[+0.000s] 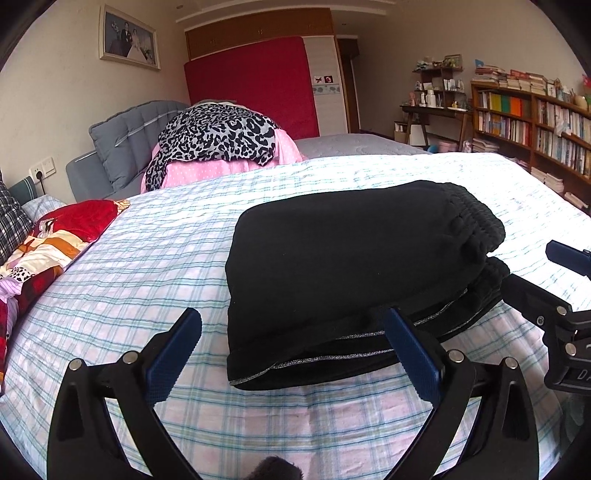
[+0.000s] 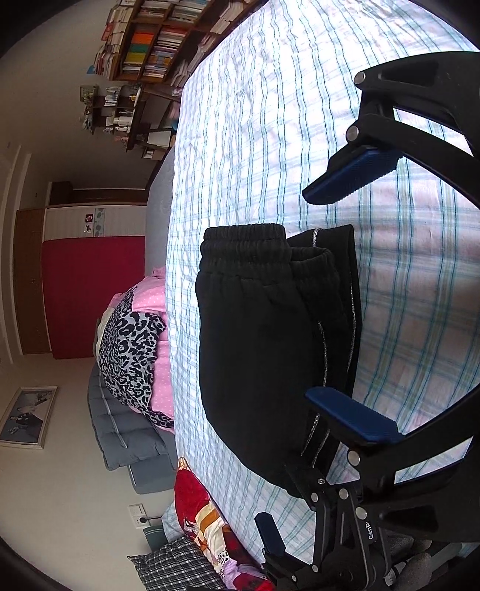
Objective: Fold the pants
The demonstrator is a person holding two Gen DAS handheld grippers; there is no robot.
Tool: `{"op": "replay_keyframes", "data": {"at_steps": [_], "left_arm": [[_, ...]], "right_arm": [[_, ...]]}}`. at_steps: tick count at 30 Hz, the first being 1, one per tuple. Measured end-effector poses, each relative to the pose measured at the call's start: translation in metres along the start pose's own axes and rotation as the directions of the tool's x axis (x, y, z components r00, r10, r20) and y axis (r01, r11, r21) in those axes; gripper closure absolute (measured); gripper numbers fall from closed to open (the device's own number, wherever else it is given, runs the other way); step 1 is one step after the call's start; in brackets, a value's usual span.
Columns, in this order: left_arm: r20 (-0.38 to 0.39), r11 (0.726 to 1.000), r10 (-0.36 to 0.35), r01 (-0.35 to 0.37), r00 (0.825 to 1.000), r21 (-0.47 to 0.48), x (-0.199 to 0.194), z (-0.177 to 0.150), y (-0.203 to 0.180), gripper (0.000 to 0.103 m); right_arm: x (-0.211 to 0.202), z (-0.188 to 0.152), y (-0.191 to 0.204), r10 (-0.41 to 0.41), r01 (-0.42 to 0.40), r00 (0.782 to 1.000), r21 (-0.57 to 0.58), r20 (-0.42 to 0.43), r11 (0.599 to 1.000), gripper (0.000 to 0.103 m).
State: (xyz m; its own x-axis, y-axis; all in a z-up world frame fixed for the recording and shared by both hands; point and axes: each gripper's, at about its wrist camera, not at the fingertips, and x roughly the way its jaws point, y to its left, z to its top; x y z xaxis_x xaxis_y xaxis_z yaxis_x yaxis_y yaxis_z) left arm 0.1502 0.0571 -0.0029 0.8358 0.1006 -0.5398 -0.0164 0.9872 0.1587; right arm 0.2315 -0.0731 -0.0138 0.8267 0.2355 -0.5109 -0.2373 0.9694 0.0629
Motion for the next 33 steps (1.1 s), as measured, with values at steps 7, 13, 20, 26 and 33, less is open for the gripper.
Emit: {"op": "replay_keyframes", "data": {"at_steps": [7, 13, 20, 26, 33], "left_arm": [[0.008, 1.0, 0.0, 0.0, 1.0, -0.004, -0.0003, -0.0003, 0.0019, 0.005], [0.01, 1.0, 0.0, 0.0, 1.0, -0.004, -0.0011, -0.0007, 0.0021, 0.005], [0.012, 1.0, -0.001, 0.001, 1.0, 0.0, -0.0012, -0.0001, 0.0014, 0.005], [0.013, 1.0, -0.001, 0.001, 1.0, 0.001, -0.0027, 0.0002, 0.0004, 0.005], [0.013, 1.0, -0.001, 0.001, 1.0, 0.002, -0.0028, 0.0002, 0.0002, 0.005]], "right_arm": [[0.0014, -0.0007, 0.0016, -0.001, 0.001, 1.0, -0.001, -0.004, 1.0, 0.003], [0.0018, -0.001, 0.0017, -0.002, 0.002, 1.0, -0.002, -0.004, 1.0, 0.003], [0.0029, -0.0024, -0.0004, -0.002, 0.002, 1.0, -0.003, -0.001, 1.0, 0.003], [0.0029, -0.0024, -0.0002, -0.002, 0.002, 1.0, -0.003, -0.002, 1.0, 0.003], [0.0027, -0.0022, -0.0003, -0.002, 0.002, 1.0, -0.003, -0.002, 1.0, 0.003]]}}
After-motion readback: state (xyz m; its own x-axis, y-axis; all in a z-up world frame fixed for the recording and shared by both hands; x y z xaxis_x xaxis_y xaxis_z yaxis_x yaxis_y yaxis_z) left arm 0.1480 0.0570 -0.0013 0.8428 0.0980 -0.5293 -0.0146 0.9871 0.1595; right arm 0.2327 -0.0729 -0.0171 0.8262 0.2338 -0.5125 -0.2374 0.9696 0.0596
